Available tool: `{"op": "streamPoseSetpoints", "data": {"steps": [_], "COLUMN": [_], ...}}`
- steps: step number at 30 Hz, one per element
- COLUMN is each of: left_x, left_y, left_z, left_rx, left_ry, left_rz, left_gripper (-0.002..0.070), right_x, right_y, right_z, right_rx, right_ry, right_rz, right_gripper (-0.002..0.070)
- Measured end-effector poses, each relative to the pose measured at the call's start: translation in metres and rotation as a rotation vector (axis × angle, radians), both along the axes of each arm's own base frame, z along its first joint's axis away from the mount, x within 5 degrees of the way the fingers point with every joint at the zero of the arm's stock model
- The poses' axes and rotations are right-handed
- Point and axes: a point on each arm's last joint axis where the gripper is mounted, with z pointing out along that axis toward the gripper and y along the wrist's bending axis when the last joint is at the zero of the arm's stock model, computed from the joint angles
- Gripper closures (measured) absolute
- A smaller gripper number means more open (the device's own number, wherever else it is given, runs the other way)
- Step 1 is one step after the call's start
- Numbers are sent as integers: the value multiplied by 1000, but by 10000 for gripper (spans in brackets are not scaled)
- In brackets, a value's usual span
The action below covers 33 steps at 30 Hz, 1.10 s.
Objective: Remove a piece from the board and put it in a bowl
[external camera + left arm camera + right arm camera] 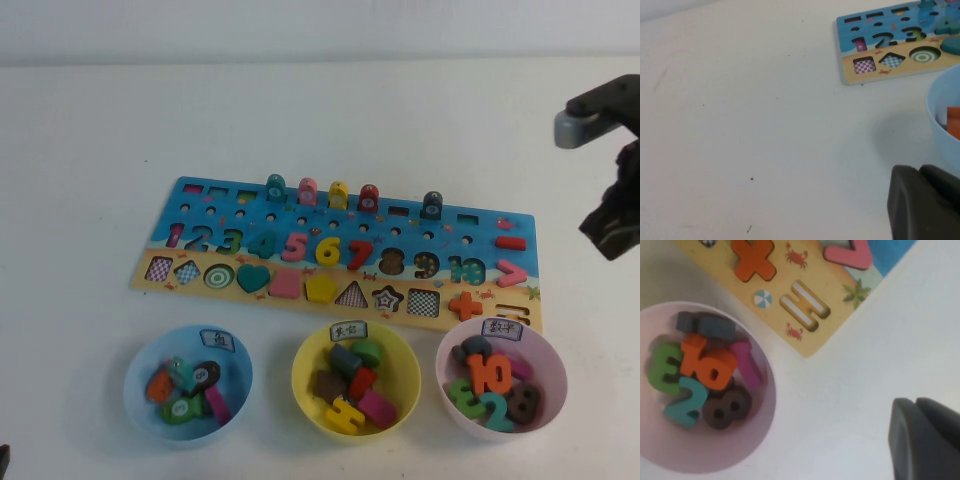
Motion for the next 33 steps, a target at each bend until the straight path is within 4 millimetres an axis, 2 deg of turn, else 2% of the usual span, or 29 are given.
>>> {"op": "streamPoseSetpoints", "data": {"steps": [5, 10, 13, 18, 20, 26, 33], "left_x": [0, 0, 0, 0, 0, 0, 0], "left_y": [0, 0, 0, 0, 0, 0, 0], "left_z": [0, 0, 0, 0, 0, 0, 0], "left_rx": [0, 0, 0, 0, 0, 0, 0], "left_ry": [0, 0, 0, 0, 0, 0, 0], "left_rz": [0, 0, 0, 0, 0, 0, 0], "left_gripper": [679, 679, 678, 678, 679, 679, 679], "right_x": [25, 49, 59, 75, 81, 92, 99], "right_y": [22, 29, 33, 39, 41, 41, 42], "right_z": [-13, -24, -32, -54, -62, -81, -81], "right_rx": [-16, -41, -43, -50, -67, -103, -122], "right_ry": [5, -14, -25, -96, -121, -155, -223], "right_rz": [114, 274, 388, 596, 682, 750, 743], "right_gripper": [694, 676, 623, 474, 444, 423, 421]}}
